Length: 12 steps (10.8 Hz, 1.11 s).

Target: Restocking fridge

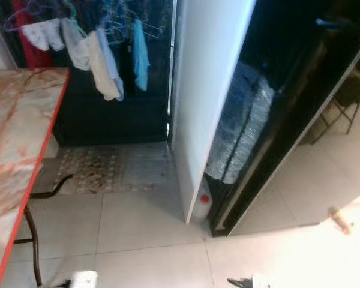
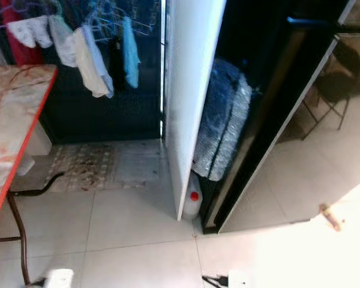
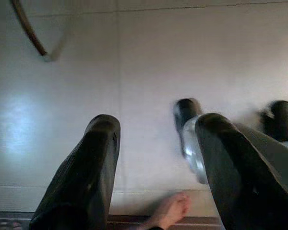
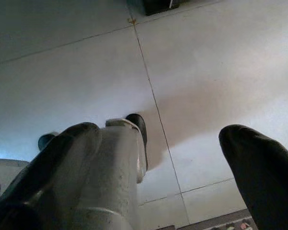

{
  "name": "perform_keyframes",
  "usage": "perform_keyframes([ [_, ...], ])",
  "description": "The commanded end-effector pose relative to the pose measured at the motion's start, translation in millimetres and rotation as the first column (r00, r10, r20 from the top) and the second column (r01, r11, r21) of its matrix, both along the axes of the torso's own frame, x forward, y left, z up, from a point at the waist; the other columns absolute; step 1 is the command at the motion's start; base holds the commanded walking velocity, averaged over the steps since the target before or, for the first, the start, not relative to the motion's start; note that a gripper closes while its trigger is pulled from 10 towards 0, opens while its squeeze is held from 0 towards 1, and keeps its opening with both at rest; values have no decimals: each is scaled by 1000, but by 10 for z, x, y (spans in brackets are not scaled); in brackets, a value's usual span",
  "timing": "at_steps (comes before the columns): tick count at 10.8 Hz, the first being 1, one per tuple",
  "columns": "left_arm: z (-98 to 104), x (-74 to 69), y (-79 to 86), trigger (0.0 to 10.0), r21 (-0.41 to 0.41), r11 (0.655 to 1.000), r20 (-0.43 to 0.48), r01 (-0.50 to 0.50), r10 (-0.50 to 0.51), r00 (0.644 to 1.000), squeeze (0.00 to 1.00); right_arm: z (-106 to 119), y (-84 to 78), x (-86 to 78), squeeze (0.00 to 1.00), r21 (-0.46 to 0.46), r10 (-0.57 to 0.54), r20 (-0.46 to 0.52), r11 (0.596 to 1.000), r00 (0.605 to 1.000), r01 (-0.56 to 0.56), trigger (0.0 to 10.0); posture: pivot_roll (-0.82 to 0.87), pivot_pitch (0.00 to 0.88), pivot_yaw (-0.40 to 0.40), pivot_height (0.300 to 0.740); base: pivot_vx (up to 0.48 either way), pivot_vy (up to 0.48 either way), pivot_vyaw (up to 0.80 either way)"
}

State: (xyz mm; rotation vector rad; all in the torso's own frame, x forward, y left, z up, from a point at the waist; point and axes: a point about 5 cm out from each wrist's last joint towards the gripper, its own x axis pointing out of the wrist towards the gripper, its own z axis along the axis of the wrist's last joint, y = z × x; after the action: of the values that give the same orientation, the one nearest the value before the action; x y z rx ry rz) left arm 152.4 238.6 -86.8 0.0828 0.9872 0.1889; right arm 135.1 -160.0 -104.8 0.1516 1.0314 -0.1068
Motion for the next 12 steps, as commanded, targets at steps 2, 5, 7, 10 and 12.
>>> perform_keyframes([
  [2, 6, -27, 69, 10000, 12, 1000, -9, -12, 12, 1000, 0, -24, 252, -36, 0, 41, 116, -39, 993, 993, -114, 10000, -13, 62, -95, 740, 0, 0, 0],
  [5, 14, 17, 33, 10000, -15, 999, 13, -37, 38, 999, 0, 13, 218, 47, 0, 19, 103, 19, 994, 994, -104, 10000, 27, 73, -104, 740, 0, 0, 0],
  [7, -12, 68, -148, 10000, -47, 998, 17, -50, 51, 999, 0, 40, 31, 99, 0, 3, 31, 50, 1000, 998, -31, 10000, 5, 47, -66, 740, 0, 0, 0],
  [10, 0, 129, -223, 10000, -62, 998, 35, -2, 5, 999, 0, 52, -31, 128, 0, -1, 15, 55, 1000, 998, -15, 10000, -81, 65, -45, 740, 0, 0, 0],
  [12, 8, 128, -174, 10000, -64, 997, 35, -37, 40, 999, 0, 45, 19, 127, 0, 8, 7, 40, 1000, 999, -7, 10000, -69, 24, -81, 740, 0, 0, 0],
])
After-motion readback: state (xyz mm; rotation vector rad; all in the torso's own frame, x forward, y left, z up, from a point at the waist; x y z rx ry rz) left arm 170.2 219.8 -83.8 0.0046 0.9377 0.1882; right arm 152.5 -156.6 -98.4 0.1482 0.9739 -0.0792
